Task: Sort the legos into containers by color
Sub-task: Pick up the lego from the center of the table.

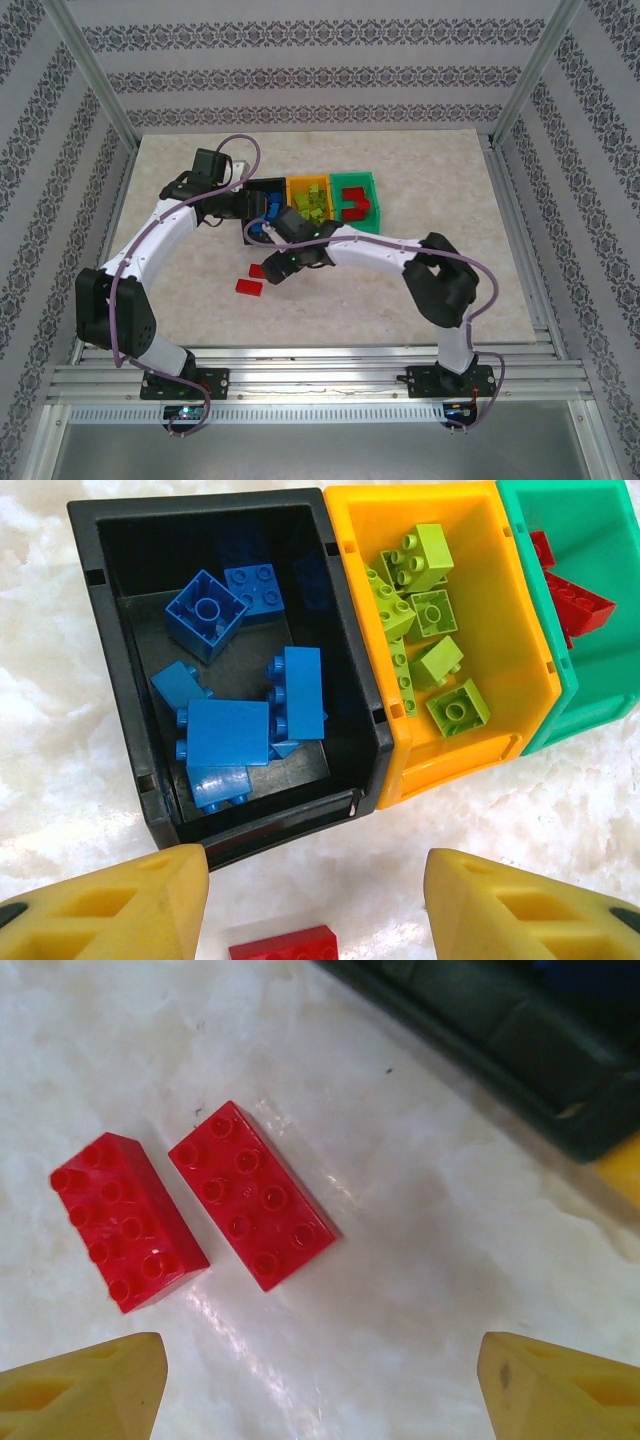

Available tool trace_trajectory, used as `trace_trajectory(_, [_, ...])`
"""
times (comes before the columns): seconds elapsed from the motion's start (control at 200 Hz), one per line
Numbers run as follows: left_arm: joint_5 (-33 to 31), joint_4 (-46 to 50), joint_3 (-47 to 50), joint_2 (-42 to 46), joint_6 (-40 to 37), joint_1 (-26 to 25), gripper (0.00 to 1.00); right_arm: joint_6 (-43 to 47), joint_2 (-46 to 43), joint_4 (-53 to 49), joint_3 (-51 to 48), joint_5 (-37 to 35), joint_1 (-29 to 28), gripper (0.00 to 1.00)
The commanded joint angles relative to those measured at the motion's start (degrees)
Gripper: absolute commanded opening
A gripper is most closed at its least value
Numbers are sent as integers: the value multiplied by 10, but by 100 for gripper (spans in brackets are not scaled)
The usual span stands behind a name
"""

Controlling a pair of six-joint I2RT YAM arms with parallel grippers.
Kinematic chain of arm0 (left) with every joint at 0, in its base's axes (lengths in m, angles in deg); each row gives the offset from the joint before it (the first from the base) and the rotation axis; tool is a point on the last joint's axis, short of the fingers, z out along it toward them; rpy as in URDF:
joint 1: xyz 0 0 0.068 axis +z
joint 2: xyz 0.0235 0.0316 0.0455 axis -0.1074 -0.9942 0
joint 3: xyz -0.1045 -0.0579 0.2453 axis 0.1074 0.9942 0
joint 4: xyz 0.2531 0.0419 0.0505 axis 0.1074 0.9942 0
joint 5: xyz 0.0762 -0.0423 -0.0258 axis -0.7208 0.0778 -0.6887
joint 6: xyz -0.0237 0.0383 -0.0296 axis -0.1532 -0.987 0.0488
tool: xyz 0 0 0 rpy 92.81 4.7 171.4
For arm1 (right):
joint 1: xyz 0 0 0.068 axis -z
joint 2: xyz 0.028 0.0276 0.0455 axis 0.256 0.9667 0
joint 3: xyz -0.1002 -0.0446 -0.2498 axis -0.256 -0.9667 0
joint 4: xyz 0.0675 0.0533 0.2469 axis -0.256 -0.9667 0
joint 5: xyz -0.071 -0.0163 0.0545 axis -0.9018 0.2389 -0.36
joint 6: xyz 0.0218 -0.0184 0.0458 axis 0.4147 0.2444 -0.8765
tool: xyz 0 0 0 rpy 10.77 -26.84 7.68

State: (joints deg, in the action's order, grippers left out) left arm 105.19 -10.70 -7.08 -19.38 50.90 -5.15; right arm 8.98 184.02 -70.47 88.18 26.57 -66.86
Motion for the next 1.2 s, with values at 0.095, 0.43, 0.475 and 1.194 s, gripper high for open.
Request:
trace_trajectory(0.095, [-25, 12, -14, 9, 2, -3, 59, 0, 58, -12, 69, 12, -24, 81])
trace_trajectory(0.43, [-69, 17, -9, 14, 30, 18, 59, 13, 114, 1, 92, 12, -27, 77])
trace_trajectory(0.475, [-68, 17, -9, 13, 35, 24, 59, 12, 120, -1, 94, 12, -29, 75])
trace_trajectory(1.194, [-22, 6, -8, 4, 45, 50, 60, 22, -2, 27, -33, -87, -29, 27])
